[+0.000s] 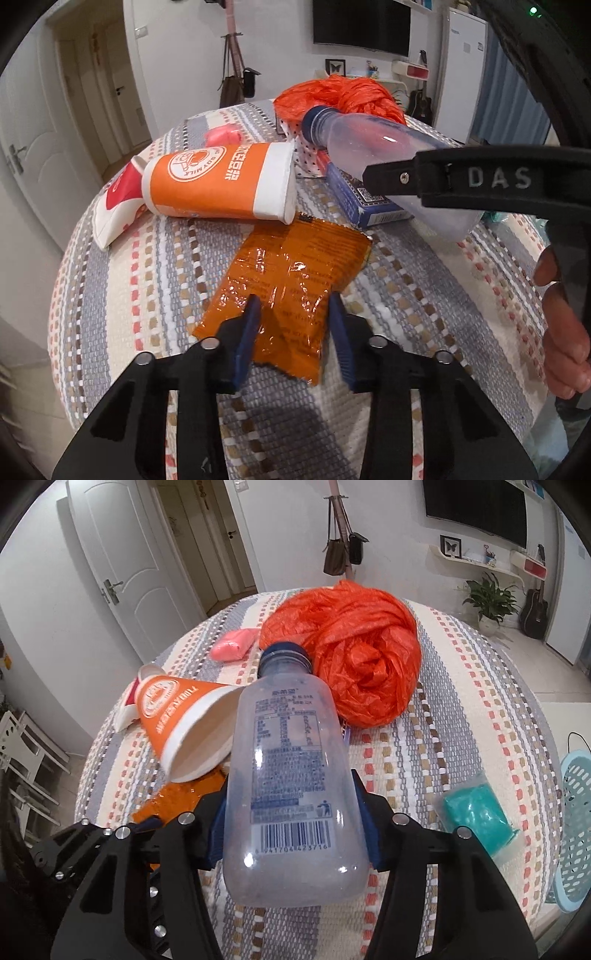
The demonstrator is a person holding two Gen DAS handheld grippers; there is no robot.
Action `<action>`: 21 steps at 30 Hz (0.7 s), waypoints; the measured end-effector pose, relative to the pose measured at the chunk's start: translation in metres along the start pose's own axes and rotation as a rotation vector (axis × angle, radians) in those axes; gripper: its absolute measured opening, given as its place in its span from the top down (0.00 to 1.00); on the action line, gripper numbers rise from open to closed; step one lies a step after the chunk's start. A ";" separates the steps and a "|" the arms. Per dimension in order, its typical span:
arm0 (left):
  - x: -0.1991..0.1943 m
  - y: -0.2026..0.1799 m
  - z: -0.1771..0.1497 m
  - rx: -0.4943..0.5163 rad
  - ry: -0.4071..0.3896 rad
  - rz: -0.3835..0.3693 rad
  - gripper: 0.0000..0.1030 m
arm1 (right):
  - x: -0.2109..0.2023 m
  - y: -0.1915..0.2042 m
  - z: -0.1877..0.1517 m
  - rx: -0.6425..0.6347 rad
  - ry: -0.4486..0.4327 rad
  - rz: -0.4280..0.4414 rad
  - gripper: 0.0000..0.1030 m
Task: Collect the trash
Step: 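Grasp the orange snack wrapper with left tool while right tool grasps the clear bottle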
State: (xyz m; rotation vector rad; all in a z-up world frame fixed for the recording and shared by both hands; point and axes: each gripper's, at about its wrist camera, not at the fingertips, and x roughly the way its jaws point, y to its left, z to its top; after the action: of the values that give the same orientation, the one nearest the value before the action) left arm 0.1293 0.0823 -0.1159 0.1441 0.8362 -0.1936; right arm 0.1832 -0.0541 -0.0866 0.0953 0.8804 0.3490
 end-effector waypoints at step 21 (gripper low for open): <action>-0.062 0.019 0.005 -0.158 -0.172 -0.195 0.97 | -0.085 -0.004 -0.003 0.018 -0.158 0.101 0.50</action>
State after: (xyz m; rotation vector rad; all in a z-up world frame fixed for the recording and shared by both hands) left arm 0.0966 0.1067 -0.0658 -0.1019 0.6904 -0.3171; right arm 0.1324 -0.0867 -0.0267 0.1816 0.7239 0.4223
